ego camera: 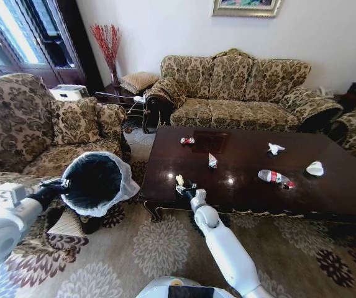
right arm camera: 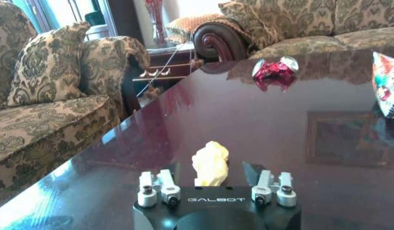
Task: Move to the front of the table and place the trash on the table into the trash bin.
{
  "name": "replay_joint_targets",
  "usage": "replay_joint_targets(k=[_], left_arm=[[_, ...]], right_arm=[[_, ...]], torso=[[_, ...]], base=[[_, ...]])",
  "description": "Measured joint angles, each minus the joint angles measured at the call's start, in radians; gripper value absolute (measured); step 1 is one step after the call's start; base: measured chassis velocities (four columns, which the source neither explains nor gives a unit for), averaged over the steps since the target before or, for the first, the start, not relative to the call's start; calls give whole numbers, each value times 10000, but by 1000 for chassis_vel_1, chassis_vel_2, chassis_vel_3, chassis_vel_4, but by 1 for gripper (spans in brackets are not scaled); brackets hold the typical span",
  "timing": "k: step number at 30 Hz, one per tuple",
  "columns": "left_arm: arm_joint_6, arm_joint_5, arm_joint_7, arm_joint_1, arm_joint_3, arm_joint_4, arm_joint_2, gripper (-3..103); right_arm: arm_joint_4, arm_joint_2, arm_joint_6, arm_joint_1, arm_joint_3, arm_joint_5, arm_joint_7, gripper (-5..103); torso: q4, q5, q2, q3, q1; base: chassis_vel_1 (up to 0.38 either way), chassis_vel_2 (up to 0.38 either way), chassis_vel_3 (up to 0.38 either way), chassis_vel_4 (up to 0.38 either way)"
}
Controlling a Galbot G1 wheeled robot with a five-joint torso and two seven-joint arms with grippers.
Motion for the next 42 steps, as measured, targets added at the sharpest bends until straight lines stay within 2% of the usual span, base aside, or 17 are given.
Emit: replay_joint_targets(k=[1,5,7,11,12,14,19,26,27,29,30,31,34,35,39,40,42], left_arm=[[0,0,0,0,0,0,0,0],[-8,4,-1,13,0,0,-34,0],[-9,8,-2,14,2,-1,-41,0],[-9,18,-8,26,28,-45,-76,0],[-9,18,-8,26,28,-45,-76,0],[-12,28,-9,44,33,-80,-101,0],[-17,42,-11,71,38,-102,-147,0],[33,-108,-122,314,-203,-210,23,0],[183,-309,-148,446,-419,-233,169,0],[544,-985,-235,661,-905,-198,638,0],[544,-985,-235,661,-905,-198,638,0],[836,-1514,-342,718,-1143,-131,1031,0],[1354,-2779,-601,854,-1451,-13,2105,0],[1354,-2779,-601,854,-1451,-13,2105,0],[1656,-4381,-1323,808,-1268,-90,3497,0],[1656,-4381,-1323,808,-1268,-90,3497,0],[1656,-4850,-1632,679,-964,-146,4120,0]], right_arm=[[0,0,0,0,0,0,0,66],[-4,20,-82,-4,-11,-1,39,44],[-18,17,-87,-3,-16,-2,39,44],[-89,38,-94,8,-24,-2,38,23],[-89,38,-94,8,-24,-2,38,23],[-127,53,-97,16,-33,3,36,12],[-160,49,-93,10,-32,37,26,1],[465,-246,66,-264,155,64,-53,0],[739,-384,213,-377,271,65,-177,0],[1405,-631,1024,-637,647,33,-552,0],[1405,-631,1024,-637,647,33,-552,0],[1879,-760,1690,-787,897,-24,-871,0],[3595,-1261,2444,-1173,1419,432,-1804,0],[3595,-1261,2444,-1173,1419,432,-1804,0],[5853,-2114,2701,-1604,1809,1859,-3278,0],[5853,-2114,2701,-1604,1809,1859,-3278,0],[6720,-2521,2695,-1762,1818,2554,-3772,0]], torso=[[0,0,0,0,0],[-1,0,0,0,0],[-1,0,0,0,1],[0,-1,0,0,0],[0,-1,0,0,0],[-1,0,0,0,0],[0,0,0,0,0],[1,-4,-1,1,1],[2,-2,0,0,0],[2,-1,0,0,0],[2,-1,0,0,0],[1,2,0,0,0],[-1,0,0,0,1],[-1,0,0,0,1],[-3,0,0,0,0],[-3,0,0,0,0],[-5,0,0,-1,0]], base=[[0,0,0,0],[0,0,0,0],[0,0,0,0],[0,0,0,0],[0,0,0,0],[0,0,0,0],[0,0,0,0],[0,0,0,0],[0,0,0,0],[0,0,0,0],[0,0,0,0],[0,0,0,0],[0,0,0,0],[0,0,0,0],[0,0,0,0],[0,0,0,0],[0,0,0,0]])
